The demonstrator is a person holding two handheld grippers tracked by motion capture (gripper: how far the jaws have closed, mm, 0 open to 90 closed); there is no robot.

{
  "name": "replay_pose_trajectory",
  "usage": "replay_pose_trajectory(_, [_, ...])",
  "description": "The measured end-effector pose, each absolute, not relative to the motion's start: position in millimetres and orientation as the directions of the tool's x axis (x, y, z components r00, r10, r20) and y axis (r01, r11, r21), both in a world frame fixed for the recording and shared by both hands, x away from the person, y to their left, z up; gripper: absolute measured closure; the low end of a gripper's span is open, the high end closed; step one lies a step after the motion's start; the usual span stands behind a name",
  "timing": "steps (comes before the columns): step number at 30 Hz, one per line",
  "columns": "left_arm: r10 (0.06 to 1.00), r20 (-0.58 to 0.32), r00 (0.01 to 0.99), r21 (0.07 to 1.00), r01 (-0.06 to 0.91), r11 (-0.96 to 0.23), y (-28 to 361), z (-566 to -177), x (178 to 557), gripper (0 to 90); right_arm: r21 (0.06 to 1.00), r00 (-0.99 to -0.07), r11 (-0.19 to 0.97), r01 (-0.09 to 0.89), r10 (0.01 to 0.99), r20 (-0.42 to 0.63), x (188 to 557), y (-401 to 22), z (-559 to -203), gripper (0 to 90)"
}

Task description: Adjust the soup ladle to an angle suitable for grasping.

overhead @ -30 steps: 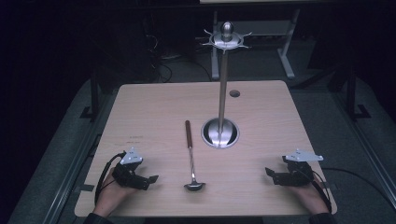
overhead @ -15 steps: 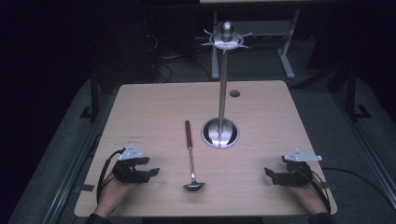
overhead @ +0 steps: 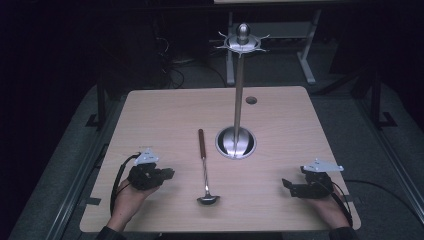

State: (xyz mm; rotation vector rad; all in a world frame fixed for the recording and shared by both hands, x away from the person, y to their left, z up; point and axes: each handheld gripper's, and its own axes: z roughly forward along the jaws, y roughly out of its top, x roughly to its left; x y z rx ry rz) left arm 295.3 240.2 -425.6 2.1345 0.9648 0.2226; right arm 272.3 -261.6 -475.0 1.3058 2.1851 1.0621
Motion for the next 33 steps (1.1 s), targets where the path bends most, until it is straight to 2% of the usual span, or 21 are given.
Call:
replay_pose_trajectory(2, [0.696,-0.148,0.703,0.703,0.569,-0.426,236.6,-424.0,297.8,89.7,0.766,-0.495,0.283,0.578,0.867,0.053,272.2,-261.9,-475.2,14.4])
replay_pose_trajectory(19, [0.626,-0.142,0.767,0.657,0.546,-0.520,185.3,-419.7,309.6,89.9,0.761,-0.494,0.285,0.583,0.868,0.054,271.1,-261.9,-475.9,14.4])
replay_pose_trajectory(33, [0.576,-0.177,0.798,0.643,0.537,-0.546,148.2,-426.2,317.3,89.9,0.760,-0.491,0.286,0.583,0.870,0.049,270.8,-263.5,-476.9,14.5])
